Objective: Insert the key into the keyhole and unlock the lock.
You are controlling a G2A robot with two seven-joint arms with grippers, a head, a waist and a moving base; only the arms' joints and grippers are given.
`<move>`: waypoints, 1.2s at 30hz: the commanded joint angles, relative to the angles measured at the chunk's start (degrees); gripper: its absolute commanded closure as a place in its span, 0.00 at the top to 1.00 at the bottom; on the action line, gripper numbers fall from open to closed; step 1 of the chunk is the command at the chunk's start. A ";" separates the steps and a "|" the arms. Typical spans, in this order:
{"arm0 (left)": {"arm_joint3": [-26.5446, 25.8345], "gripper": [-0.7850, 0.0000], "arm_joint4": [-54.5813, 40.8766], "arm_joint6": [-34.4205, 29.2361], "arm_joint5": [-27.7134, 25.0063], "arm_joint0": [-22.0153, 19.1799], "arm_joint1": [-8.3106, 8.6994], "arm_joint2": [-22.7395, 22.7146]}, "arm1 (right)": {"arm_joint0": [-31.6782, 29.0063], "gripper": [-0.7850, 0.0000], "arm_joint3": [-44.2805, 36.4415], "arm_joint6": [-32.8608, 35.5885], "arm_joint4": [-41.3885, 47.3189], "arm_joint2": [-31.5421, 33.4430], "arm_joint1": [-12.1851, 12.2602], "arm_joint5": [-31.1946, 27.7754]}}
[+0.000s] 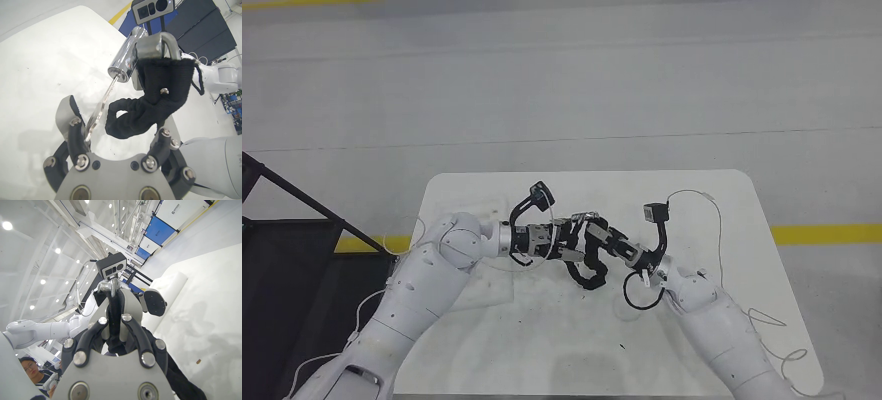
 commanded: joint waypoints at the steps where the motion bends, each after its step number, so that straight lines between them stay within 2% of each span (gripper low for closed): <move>1: 0.28 0.00 0.80 -0.29 -0.16 -0.32 -0.11 0.57 | 0.01 0.00 0.00 0.10 0.08 -0.01 0.04 0.01; 6: 0.93 0.00 2.56 0.38 0.92 -0.86 -0.45 1.65 | 0.17 0.00 0.22 0.04 0.40 0.03 0.11 -0.08; 12: 1.78 0.00 2.06 1.36 -0.46 -0.65 -0.27 1.02 | 0.56 0.00 1.04 -0.34 1.27 0.80 0.31 -0.33; 17: 0.42 0.00 -0.01 -1.71 -4.56 0.65 0.39 0.84 | 1.28 0.00 2.36 -1.93 1.50 1.43 0.33 0.28; 20: -2.70 0.00 -1.24 -3.74 -7.30 2.64 1.25 0.14 | 2.19 0.00 3.89 -4.30 0.59 1.51 0.12 1.08; 23: -6.50 0.00 -1.94 -4.68 -9.47 5.31 2.45 -1.58 | 2.99 0.00 5.37 -11.88 -8.05 2.19 -0.10 1.26; 27: -12.09 0.00 0.14 -3.80 -10.35 9.46 4.09 -4.62 | 3.05 0.00 5.91 -18.28 -13.80 0.92 -0.84 2.18; 30: -16.01 0.00 1.20 -2.66 -11.00 13.10 5.28 -7.54 | 3.39 0.00 6.30 -24.57 -21.36 0.95 -1.10 3.47; 36: -19.31 0.00 0.71 -1.41 -12.16 16.90 6.60 -10.39 | 2.92 0.00 6.37 -32.52 -29.24 0.03 -1.76 4.88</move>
